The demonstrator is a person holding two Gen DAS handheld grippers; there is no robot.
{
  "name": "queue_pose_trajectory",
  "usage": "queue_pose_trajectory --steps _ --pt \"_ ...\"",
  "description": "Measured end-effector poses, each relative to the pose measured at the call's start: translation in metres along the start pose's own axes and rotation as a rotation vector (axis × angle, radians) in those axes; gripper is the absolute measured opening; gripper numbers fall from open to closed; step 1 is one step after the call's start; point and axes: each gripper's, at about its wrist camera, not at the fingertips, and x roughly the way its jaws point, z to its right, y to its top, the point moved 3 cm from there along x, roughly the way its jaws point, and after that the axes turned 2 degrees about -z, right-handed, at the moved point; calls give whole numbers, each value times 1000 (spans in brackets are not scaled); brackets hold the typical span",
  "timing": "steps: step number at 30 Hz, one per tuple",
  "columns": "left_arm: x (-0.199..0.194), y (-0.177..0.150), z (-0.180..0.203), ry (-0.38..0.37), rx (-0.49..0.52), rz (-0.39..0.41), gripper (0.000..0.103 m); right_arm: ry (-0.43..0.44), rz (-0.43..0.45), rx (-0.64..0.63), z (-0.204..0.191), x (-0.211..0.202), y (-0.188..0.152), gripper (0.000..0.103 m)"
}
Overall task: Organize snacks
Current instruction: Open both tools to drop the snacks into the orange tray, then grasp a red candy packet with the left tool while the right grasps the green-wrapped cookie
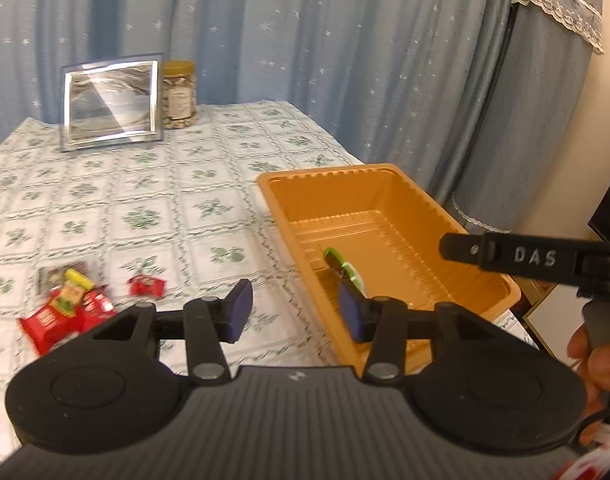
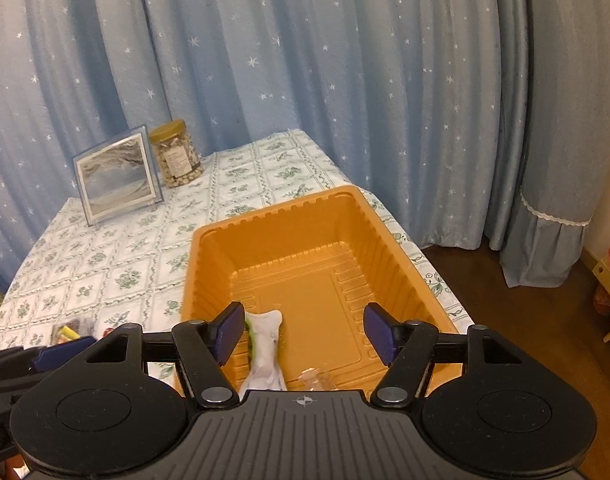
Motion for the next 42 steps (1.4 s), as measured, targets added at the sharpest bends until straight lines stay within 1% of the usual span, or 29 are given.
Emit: queue_pose_trajectory --steps 8,15,26,34,42 --pt "-53 -17 -14 37 -3 20 51 23 16 -27 -28 -41 -12 66" --pt "-98 -32 -33 77 -17 47 53 46 21 -69 -58 -71 -29 66" --pt "-153 -57 -70 155 -38 75 58 95 7 -129 -109 -90 -60 66" --pt "-170 -80 -101 210 -57 59 60 124 -14 -168 -137 -91 -82 66" --pt "-164 -91 -123 235 -91 36 61 141 -31 -187 -150 -81 -92 66"
